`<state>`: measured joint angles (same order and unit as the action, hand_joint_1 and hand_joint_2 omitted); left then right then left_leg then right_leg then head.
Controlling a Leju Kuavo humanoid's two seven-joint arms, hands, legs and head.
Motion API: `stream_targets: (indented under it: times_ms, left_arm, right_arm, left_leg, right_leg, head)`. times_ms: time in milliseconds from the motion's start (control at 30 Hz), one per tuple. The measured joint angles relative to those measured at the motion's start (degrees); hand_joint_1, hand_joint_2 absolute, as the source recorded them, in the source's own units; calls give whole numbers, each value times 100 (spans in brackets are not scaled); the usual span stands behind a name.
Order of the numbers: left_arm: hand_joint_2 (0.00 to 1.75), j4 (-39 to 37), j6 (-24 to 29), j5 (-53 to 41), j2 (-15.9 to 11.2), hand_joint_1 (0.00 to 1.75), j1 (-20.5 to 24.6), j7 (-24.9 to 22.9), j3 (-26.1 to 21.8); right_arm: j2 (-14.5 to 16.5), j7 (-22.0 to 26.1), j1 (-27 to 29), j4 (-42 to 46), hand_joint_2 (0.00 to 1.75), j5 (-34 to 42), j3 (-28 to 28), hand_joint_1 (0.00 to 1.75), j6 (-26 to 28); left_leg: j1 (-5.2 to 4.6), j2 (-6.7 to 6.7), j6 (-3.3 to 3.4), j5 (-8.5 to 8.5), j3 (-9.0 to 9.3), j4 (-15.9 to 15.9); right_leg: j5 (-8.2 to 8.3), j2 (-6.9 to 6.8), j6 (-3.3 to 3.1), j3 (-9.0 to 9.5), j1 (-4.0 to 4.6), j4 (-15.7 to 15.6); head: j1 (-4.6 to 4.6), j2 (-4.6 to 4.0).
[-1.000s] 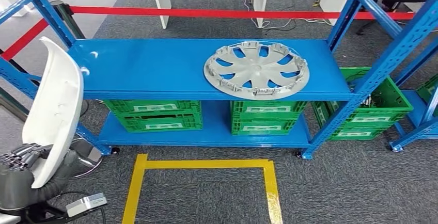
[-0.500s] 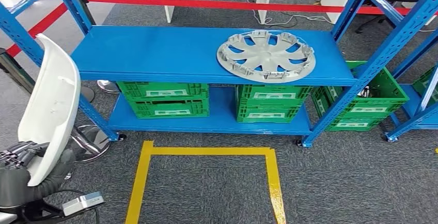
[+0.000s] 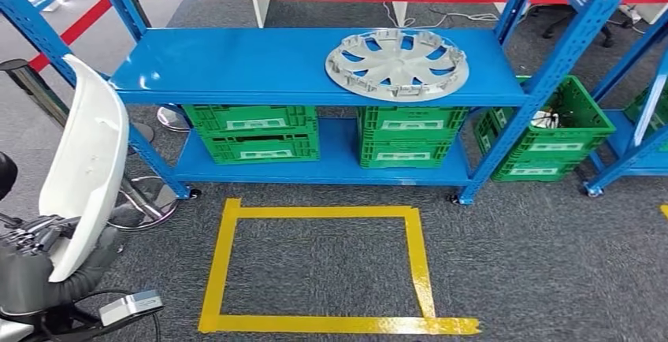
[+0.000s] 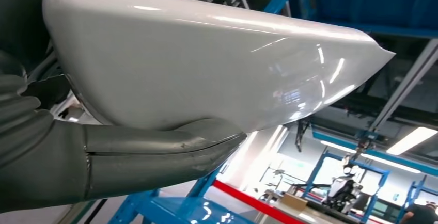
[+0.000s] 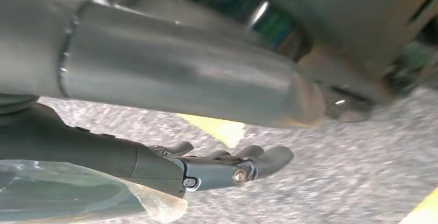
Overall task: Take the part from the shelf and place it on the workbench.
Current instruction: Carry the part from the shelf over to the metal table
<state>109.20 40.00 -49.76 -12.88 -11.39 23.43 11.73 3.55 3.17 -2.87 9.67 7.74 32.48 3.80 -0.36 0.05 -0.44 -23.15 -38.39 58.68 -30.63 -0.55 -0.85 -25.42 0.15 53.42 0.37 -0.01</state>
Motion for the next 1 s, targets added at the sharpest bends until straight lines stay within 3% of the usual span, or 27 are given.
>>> stream_targets:
  times_ms: [67,100,133,167,200,233,300,333,433,500,600,633,667,700,767,833,867,933,967,1000]
  left_arm:
    - [175,-10,0,10,-13,175,-1,2,3]
    - [175,-19,0,14,-15,175,-1,2,7]
    - [175,-28,0,21,-16,175,1,2,11]
    - [175,-39,0,29,-18,175,5,-3,16]
    - [175,-50,0,37,-21,175,12,-13,21]
    - [175,-60,0,43,-24,175,25,-32,27]
    - [175,-78,0,41,-33,175,58,-81,40]
    - [175,-83,0,39,-38,175,67,-102,44]
    - [175,-87,0,40,-49,175,52,-119,43]
    - [175,-87,0,50,-48,175,36,-116,39]
    - [175,-88,0,59,-46,175,6,-111,30]
    - [175,-89,0,61,-45,175,-6,-111,29]
    - [175,-90,0,62,-44,175,-16,-111,29]
    - [175,-91,0,63,-43,175,-23,-113,29]
    - [175,-91,0,64,-42,175,-29,-134,29]
    - [175,-91,1,67,-44,175,-26,-171,28]
    - [175,-91,2,68,-47,175,-24,-184,28]
    - [175,-92,2,69,-50,175,-24,-191,28]
    - [175,-92,2,69,-53,175,-26,-192,28]
    - [175,-92,2,70,-56,175,-28,-193,27]
  right_arm:
    - [4,2,9,1,0,2,-12,0,13]
    - [6,6,10,1,0,3,-19,0,19]
    - [8,13,10,2,0,7,-27,0,26]
    - [8,25,11,2,0,9,-34,0,33]
    - [8,38,12,2,0,8,-39,0,39]
    - [7,53,13,2,0,-4,-43,0,44]
    - [6,87,12,2,0,-58,-47,0,68]
    - [6,109,13,2,0,-92,-48,0,82]
    - [2,163,50,0,0,-154,-48,0,110]
    - [-4,185,92,-2,0,-156,-48,0,122]
    - [-8,227,121,-3,0,-158,-48,0,150]
    - [-9,243,124,-3,0,-163,-48,0,168]
    - [-9,255,126,-3,0,-169,-48,0,190]
    - [-9,260,127,-3,0,-178,-48,0,213]
    - [-8,260,121,-2,0,-201,-46,0,266]
    - [-8,257,109,-1,0,-215,-44,0,299]
    - [-7,255,106,-1,0,-216,-44,0,304]
    - [-8,250,112,0,0,-219,-43,0,310]
    - [-8,247,117,0,0,-221,-43,0,313]
    - [-9,245,120,0,0,-223,-43,0,317]
  left_leg:
    - [33,-5,-63,-625,-135,661]
    - [47,-5,-90,-848,-181,1045]
    - [58,-5,-109,-922,-177,1321]
    - [68,-5,-123,-866,-97,1428]
    - [77,-4,-129,-723,70,1314]
    - [85,-4,-127,-574,322,1008]
    - [78,-8,-89,-518,829,242]
    - [67,-11,-57,-558,968,-19]
    - [51,-6,63,-569,962,-212]
    - [74,13,169,-476,890,-248]
    - [87,28,233,-311,696,-250]
    - [88,31,229,-255,620,-245]
    - [89,34,218,-201,546,-239]
    - [91,35,204,-152,481,-233]
    - [91,32,157,-67,377,-215]
    - [80,31,92,20,308,-195]
    - [75,33,59,72,286,-196]
    - [81,32,-7,151,258,-207]
    - [89,30,-40,96,233,-177]
    - [96,28,-67,-64,188,-60]
  right_leg:
    - [129,-24,-45,-151,-4,8]
    - [193,-32,-48,-221,-1,21]
    - [254,-37,-44,-300,0,47]
    - [311,-40,-33,-394,-2,86]
    - [359,-41,-19,-491,-5,134]
    - [398,-40,1,-594,-9,192]
    - [458,-40,54,-764,-3,292]
    - [494,-39,87,-824,1,327]
    - [589,-32,197,-937,-6,361]
    - [364,3,260,-1052,-16,561]
    - [-362,37,331,-1391,-41,1601]
    - [-481,37,347,-1448,-48,1899]
    - [-478,36,359,-1407,-57,2008]
    - [-363,36,364,-1245,-67,1877]
    - [-87,40,361,-665,-87,1111]
    - [-11,59,336,-182,-82,382]
    - [-22,68,316,-90,-73,222]
    - [30,63,235,-139,-66,189]
    - [76,51,180,-179,-68,188]
    - [127,36,119,-244,-71,183]
  head:
    - [-28,-1]
    - [-34,-1]
    - [-36,-1]
    - [-38,0]
    - [-40,1]
    - [-43,1]
    - [-40,0]
    - [-40,0]
    - [-38,1]
    - [-17,1]
    - [32,1]
    - [36,1]
    - [38,1]
    - [38,1]
    - [41,1]
    - [46,1]
    - [50,1]
    - [51,0]
    - [46,0]
    - [36,0]
